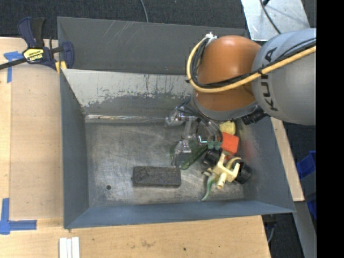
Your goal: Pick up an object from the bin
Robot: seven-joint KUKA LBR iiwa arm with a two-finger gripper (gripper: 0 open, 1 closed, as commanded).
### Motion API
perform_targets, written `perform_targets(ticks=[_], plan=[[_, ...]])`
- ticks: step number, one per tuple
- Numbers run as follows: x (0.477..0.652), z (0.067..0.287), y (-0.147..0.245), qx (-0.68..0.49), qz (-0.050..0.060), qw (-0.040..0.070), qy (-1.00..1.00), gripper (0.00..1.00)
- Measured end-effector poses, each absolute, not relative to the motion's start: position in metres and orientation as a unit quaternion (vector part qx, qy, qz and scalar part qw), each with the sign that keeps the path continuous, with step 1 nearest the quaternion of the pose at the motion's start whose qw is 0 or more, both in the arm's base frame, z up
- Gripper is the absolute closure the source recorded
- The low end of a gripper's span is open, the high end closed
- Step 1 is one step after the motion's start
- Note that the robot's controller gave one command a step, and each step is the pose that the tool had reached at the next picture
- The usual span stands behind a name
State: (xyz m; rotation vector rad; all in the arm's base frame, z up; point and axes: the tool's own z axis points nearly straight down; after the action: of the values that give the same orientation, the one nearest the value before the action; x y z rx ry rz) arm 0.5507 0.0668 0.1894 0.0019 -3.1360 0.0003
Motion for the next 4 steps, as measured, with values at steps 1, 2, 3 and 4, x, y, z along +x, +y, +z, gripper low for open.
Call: perform_targets(ticks=[1, 2, 3, 4], plan=[[0.552, 0.194, 0.067, 0.0, 0.0, -0.001, -1.0, 0.0], [0.541, 0.161, 0.084, 0.023, 0.0, -0.005, -1.0, 0.0], [0.514, 0.134, 0.099, 0.005, 0.0, 0.0, -1.0, 0.0], [0.522, 0.107, 0.105, 0.038, 0.0, 0.0, -0.999, 0.0]])
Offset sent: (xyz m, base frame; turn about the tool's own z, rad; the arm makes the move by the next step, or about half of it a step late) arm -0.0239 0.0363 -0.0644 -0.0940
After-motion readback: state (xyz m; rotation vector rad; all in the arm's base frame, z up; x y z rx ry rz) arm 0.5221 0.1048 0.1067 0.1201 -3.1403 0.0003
